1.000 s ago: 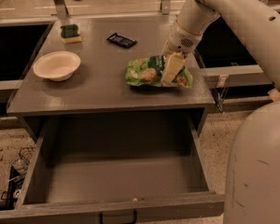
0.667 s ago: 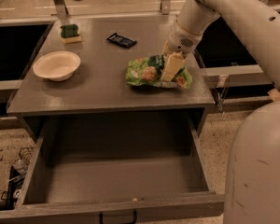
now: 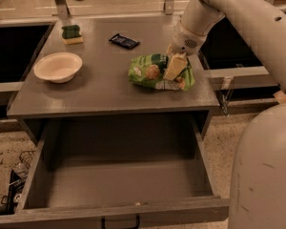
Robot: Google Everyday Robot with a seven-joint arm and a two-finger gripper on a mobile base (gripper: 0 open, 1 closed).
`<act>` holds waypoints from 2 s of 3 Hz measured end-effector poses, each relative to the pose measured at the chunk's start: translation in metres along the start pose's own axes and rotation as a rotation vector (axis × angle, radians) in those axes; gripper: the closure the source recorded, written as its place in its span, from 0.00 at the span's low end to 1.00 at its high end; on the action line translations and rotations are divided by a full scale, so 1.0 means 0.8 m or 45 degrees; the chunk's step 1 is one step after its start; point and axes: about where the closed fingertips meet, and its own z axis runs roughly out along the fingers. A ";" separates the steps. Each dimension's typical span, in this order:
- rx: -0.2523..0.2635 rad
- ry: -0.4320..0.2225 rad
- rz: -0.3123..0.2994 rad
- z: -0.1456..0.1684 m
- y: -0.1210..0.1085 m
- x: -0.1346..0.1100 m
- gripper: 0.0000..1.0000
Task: Place green rice chip bag into top drawer
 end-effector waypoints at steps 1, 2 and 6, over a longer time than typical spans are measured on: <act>0.000 0.000 0.000 0.000 0.000 0.000 1.00; 0.002 -0.004 0.033 0.002 -0.003 -0.001 1.00; 0.158 -0.070 -0.064 -0.162 0.077 -0.054 1.00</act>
Offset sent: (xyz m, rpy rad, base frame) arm 0.0015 -0.0018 0.0029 0.0057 0.0207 -0.0549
